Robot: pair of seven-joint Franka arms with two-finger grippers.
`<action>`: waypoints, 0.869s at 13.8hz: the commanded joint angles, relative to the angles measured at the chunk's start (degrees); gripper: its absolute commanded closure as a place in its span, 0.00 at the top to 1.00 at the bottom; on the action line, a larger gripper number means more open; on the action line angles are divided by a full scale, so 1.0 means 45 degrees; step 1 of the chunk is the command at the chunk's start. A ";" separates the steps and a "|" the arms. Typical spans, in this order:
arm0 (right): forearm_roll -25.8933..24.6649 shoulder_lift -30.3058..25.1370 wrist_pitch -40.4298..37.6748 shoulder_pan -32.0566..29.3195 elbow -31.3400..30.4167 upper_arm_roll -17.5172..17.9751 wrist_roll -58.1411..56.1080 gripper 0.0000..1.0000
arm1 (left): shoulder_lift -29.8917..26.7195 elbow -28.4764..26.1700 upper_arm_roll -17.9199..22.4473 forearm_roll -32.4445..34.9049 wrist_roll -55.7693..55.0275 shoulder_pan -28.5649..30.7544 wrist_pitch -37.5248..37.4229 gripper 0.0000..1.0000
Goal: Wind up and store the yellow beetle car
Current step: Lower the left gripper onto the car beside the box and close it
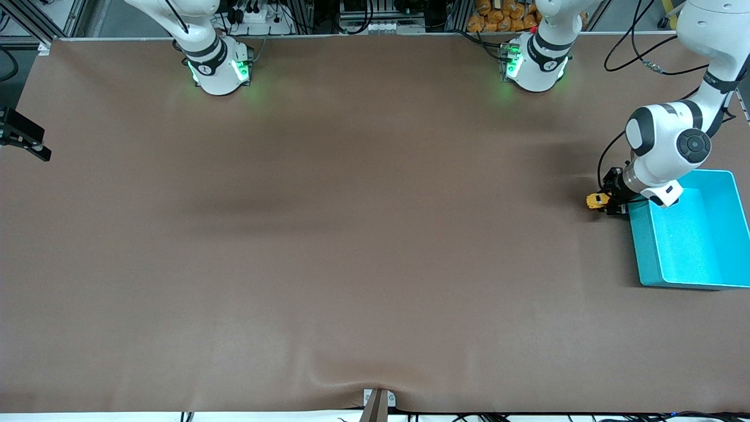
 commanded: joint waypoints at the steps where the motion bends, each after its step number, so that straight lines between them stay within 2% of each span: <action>1: -0.0136 -0.0327 0.0097 -0.0060 -0.0204 -0.0012 0.0248 1.00 | -0.0733 0.0044 -0.0767 0.0333 -0.0575 -0.0153 -0.0522 0.00; 5: -0.0097 -0.0327 -0.0020 -0.0158 -0.0184 0.0008 0.0189 1.00 | -0.1067 0.0727 -0.2076 0.0391 -0.0497 -0.0153 -0.1618 0.00; 8: -0.0097 -0.0327 -0.0040 -0.0158 -0.0204 0.0008 0.0190 1.00 | -0.1067 0.1624 -0.2391 0.1754 -0.0148 -0.0134 -0.2359 0.00; 12: 0.0000 -0.0308 -0.0001 -0.0139 -0.0184 0.0008 0.0248 1.00 | -0.0891 0.3050 -0.2391 0.1974 0.2155 0.0022 -0.3062 0.00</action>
